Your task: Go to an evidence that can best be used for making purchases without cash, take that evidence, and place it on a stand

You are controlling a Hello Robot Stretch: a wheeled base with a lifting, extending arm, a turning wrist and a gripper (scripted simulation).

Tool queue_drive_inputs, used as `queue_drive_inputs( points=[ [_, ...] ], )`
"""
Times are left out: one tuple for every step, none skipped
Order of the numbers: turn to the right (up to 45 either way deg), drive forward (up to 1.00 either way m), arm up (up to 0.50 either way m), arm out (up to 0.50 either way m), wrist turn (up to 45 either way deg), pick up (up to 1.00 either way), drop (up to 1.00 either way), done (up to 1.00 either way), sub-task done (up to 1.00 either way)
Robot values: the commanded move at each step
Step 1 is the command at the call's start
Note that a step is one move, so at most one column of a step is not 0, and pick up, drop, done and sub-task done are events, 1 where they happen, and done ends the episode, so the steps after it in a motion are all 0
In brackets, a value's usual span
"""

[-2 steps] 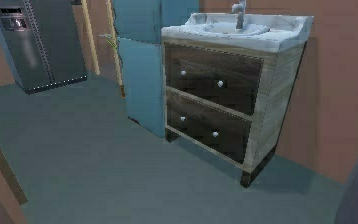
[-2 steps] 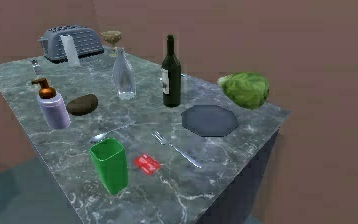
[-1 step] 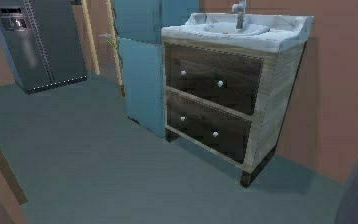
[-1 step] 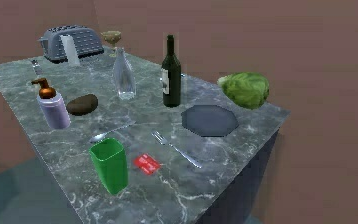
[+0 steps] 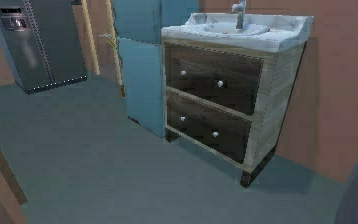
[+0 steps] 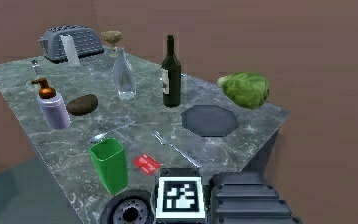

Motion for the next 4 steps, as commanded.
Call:
queue_drive_inputs(
  points=[
    [0.0, 0.00, 0.00, 0.14, 0.0, 0.00, 0.00, 0.00, 0.00],
    [0.0, 0.00, 0.00, 0.00, 45.0, 0.00, 0.00, 0.00, 0.00],
    [0.0, 0.00, 0.00, 0.00, 45.0, 0.00, 0.00, 0.00, 0.00],
    [0.0, 0.00, 0.00, 0.00, 45.0, 0.00, 0.00, 0.00, 0.00]
  ],
)
